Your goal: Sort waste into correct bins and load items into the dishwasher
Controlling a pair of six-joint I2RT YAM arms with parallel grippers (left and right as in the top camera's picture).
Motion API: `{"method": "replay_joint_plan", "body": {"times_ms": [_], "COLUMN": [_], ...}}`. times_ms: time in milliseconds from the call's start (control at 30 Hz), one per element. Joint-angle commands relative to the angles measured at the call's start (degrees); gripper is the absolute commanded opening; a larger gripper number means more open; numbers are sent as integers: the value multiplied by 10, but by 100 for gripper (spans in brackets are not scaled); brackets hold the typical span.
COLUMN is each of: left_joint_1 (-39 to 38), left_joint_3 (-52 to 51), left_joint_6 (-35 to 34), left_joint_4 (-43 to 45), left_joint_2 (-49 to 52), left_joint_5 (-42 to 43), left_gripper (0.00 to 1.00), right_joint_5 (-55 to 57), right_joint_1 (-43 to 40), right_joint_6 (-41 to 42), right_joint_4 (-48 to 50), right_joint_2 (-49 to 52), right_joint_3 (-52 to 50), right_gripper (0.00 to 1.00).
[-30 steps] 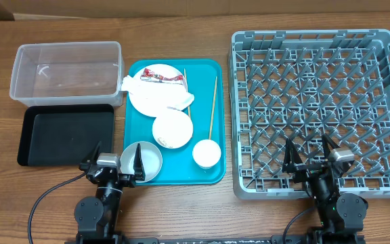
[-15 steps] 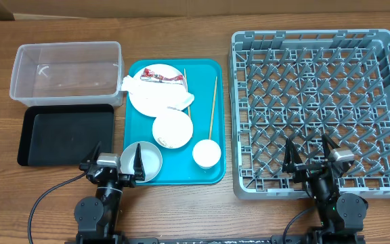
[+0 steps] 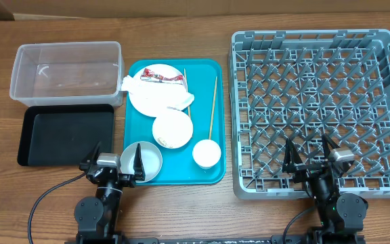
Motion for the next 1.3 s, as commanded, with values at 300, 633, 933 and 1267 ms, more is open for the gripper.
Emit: {"method": "replay_joint_plan", "body": {"times_ms": [300,633,933,1267], "left_joint_1": [-2,-2,-2,-2], "left_joint_3": [-3,-3,-3,-3], "left_joint_6": [5,7,39,32], "left_joint_4": [-2,-2,-5,0], "left_joint_2": [-6,-6,-6,-6], "left_joint_5": [-6,-7,-61,-39], "left_gripper": [100,100,100,100], "right_joint_5": [3,3,16,0], "right_joint_1": [-2,-2,-2,-2], "right_joint_6": [2,2,2,2], "right_joint_4": [4,4,4,6], "right_joint_2": [-5,-5,-5,-5], "right_joint_3": [-6,-6,-6,-6], "right_gripper": [100,100,100,100]}}
